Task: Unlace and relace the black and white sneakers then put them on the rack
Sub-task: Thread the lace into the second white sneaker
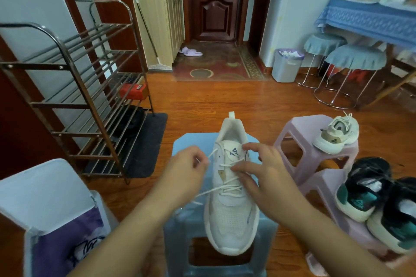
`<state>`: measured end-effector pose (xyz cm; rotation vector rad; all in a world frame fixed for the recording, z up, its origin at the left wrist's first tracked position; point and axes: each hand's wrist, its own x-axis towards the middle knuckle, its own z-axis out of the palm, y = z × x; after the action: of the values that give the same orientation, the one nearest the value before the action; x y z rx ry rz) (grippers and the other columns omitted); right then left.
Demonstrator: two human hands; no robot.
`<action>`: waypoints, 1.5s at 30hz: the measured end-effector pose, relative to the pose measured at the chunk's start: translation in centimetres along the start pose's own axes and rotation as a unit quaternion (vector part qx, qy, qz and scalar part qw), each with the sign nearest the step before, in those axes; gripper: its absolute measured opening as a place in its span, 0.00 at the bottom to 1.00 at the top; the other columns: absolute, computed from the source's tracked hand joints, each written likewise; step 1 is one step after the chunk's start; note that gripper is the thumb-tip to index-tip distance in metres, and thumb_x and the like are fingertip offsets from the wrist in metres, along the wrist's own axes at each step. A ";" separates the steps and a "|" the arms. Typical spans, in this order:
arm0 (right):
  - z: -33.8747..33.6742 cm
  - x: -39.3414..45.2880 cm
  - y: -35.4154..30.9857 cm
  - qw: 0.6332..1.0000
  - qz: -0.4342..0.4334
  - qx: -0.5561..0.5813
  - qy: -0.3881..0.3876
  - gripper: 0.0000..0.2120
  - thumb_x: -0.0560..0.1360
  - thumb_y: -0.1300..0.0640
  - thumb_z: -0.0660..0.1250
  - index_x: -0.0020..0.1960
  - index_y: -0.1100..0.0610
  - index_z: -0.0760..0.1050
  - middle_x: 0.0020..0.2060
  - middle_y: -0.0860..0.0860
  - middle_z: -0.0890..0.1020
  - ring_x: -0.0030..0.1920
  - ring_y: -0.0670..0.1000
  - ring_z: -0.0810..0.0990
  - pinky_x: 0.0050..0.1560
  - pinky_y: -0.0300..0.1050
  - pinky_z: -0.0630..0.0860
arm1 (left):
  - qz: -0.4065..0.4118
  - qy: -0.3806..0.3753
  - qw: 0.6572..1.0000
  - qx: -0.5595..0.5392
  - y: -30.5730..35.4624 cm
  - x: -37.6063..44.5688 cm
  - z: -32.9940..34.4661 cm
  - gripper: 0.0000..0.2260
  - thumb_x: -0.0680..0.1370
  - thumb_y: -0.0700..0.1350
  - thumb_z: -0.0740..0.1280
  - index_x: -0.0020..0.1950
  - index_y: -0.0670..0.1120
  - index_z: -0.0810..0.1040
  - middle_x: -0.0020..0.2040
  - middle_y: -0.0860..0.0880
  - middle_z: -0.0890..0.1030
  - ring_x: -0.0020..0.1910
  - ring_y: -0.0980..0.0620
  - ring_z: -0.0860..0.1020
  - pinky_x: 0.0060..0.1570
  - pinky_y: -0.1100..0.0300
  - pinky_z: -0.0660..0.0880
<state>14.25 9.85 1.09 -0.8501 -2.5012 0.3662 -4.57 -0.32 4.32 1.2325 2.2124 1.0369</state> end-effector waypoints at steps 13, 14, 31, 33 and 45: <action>2.3 -0.6 0.0 0.999 -0.038 0.015 0.022 0.12 0.76 0.59 0.71 0.59 0.51 0.82 0.69 0.51 0.72 0.67 0.56 0.68 0.67 0.47 0.61 | -0.303 0.532 0.668 -0.424 -16.0 0.8 -14.9 0.12 0.80 0.37 0.49 0.49 0.46 0.72 0.44 0.43 0.78 0.27 0.54 0.74 0.26 0.64 0.61; 2.3 -0.4 0.0 0.999 -0.037 0.010 0.031 0.11 0.76 0.59 0.70 0.59 0.52 0.82 0.69 0.52 0.73 0.66 0.57 0.68 0.66 0.46 0.60 | -0.311 0.518 0.685 -0.407 -17.0 0.7 -14.8 0.15 0.81 0.40 0.50 0.59 0.45 0.74 0.55 0.40 0.80 0.38 0.52 0.82 0.29 0.64 0.65; 2.9 -0.3 -0.3 0.994 0.008 0.038 0.097 0.13 0.73 0.64 0.72 0.53 0.49 0.86 0.72 0.56 0.70 0.67 0.61 0.69 0.66 0.48 0.61 | -0.093 0.057 0.969 -0.221 -3.0 -0.9 -2.7 0.06 0.81 0.39 0.68 0.44 0.40 0.81 0.35 0.44 0.82 0.31 0.52 0.78 0.35 0.58 0.78; 2.9 -0.2 -0.2 0.995 0.006 0.044 0.092 0.14 0.73 0.63 0.72 0.53 0.48 0.86 0.73 0.55 0.69 0.68 0.60 0.68 0.67 0.44 0.58 | -0.047 0.000 0.992 -0.114 -2.4 -1.0 -0.8 0.06 0.78 0.41 0.73 0.42 0.44 0.84 0.34 0.45 0.82 0.28 0.57 0.76 0.32 0.62 0.74; 3.8 -0.1 -1.1 0.989 0.032 0.053 0.132 0.09 0.71 0.59 0.78 0.49 0.47 0.87 0.69 0.56 0.73 0.64 0.59 0.70 0.65 0.38 0.57 | 0.084 -0.061 0.974 0.203 -0.9 0.0 2.3 0.09 0.74 0.55 0.61 0.39 0.52 0.76 0.43 0.54 0.75 0.47 0.48 0.78 0.48 0.49 0.79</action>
<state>11.81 8.59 -1.73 -0.8761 -2.1951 0.3774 -3.62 0.31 2.16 1.6308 2.3255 0.5562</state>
